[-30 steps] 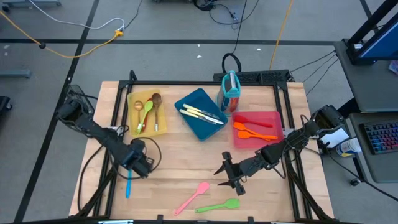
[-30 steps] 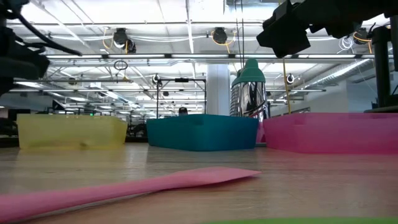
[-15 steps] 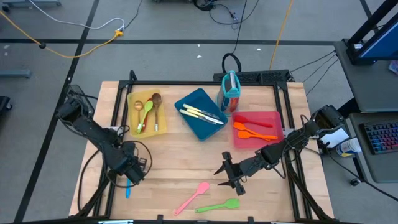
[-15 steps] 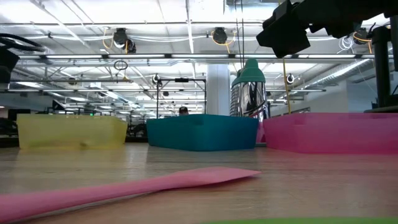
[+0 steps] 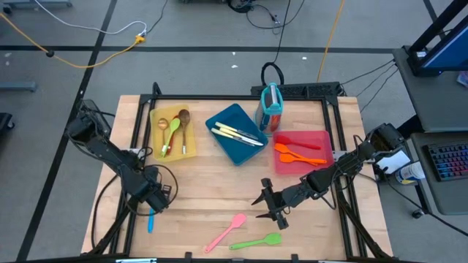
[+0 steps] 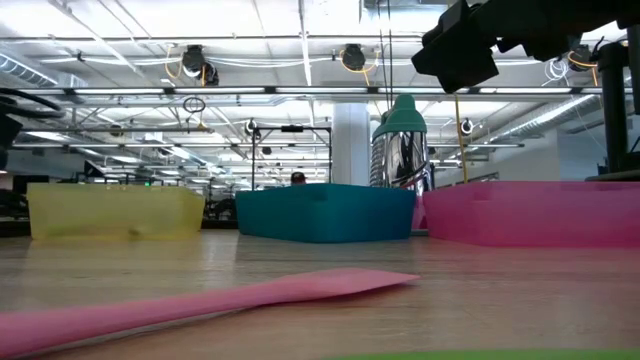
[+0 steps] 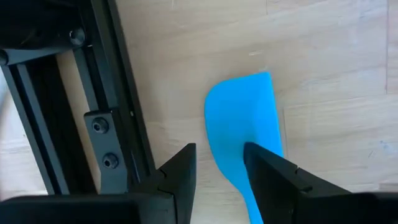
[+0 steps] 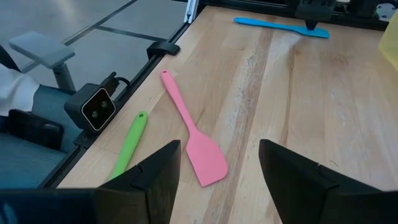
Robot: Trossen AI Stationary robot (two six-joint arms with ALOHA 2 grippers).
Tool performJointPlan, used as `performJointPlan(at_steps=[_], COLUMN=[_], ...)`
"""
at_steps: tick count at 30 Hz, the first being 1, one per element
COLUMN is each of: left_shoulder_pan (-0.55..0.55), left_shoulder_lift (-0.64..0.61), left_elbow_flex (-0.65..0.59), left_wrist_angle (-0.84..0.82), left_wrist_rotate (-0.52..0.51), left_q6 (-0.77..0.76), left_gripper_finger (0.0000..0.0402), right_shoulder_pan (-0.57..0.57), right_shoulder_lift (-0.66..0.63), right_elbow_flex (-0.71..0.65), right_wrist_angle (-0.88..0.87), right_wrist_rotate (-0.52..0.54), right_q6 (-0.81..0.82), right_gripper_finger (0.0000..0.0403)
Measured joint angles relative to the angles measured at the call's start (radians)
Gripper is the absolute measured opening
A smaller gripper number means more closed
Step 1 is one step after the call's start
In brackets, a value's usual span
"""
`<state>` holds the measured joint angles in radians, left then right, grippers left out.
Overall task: Pick & Place Kitchen Items
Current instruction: Put the blue spatula into the pink bin
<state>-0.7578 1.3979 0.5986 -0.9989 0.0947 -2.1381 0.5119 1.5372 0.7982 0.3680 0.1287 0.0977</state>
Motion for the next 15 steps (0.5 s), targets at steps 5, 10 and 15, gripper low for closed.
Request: performJointPlan(at_steps=[5,10,15], left_shoulder_pan=[-0.002,-0.002,-0.002], left_shoulder_lift=[-0.034,-0.05,-0.05], left_elbow_flex=[0.014,0.013,0.013], left_wrist_angle=[0.002,0.006,0.009], left_wrist_rotate=[-0.029,-0.044,-0.048], left_q6=[0.001,-0.01,0.014], left_gripper_finger=[0.0145,0.0145,0.0145], right_shoulder_pan=[-0.001,-0.002,-0.002], right_shoulder_lift=[0.0,0.0,0.0], right_elbow_flex=[0.0,0.0,0.0], right_wrist_angle=[0.002,0.002,0.005], right_wrist_rotate=[0.0,0.0,0.0], right_q6=[-0.012,-0.012,-0.012], right_gripper_finger=[0.021,0.021,0.021])
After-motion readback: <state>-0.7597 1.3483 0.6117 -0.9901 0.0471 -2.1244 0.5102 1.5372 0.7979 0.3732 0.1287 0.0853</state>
